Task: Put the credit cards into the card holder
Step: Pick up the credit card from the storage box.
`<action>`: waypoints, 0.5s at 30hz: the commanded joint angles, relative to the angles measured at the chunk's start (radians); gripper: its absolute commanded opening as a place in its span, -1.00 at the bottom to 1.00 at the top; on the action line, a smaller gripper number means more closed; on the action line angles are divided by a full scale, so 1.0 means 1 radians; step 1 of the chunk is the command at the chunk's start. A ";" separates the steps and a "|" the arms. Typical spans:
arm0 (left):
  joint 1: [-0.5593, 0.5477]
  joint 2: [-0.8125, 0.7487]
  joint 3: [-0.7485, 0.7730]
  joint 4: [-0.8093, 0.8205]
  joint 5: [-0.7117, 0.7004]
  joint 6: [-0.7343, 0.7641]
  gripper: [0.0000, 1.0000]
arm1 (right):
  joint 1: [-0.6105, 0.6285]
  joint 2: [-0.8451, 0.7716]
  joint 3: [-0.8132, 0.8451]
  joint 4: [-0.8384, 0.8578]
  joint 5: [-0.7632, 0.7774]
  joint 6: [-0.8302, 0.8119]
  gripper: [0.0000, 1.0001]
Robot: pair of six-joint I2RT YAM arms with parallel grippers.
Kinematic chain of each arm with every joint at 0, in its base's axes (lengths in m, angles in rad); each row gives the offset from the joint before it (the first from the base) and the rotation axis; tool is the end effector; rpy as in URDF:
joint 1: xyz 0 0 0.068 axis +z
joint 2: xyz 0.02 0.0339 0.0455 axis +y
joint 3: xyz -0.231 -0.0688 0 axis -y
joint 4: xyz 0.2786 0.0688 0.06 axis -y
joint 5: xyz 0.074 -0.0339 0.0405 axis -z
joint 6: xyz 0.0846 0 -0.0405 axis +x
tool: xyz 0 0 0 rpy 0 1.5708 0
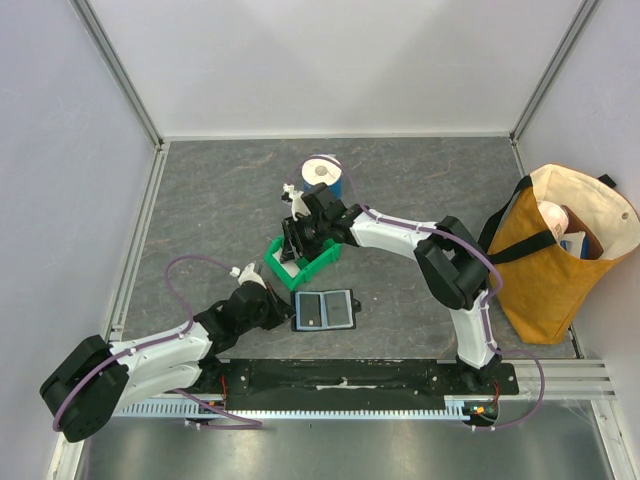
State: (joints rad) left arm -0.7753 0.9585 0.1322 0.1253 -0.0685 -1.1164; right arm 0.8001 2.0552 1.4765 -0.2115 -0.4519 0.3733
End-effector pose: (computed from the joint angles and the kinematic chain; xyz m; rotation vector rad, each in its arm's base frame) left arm 0.1763 -0.1647 0.0361 -0.4525 2.3987 -0.8706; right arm 0.3213 0.3839 0.1091 -0.7689 2.4195 1.0595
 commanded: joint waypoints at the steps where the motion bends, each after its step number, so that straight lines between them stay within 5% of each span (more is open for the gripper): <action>1: 0.001 0.025 -0.022 -0.128 -0.057 0.058 -0.97 | 0.001 -0.070 0.011 0.012 -0.027 0.001 -0.11; 15: 0.001 0.028 -0.023 -0.128 -0.056 0.055 -0.97 | 0.001 -0.086 -0.004 -0.003 0.079 -0.011 -0.65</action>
State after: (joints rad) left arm -0.7753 0.9585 0.1322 0.1253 -0.0685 -1.1164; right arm 0.8001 2.0262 1.4750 -0.2119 -0.4305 0.3733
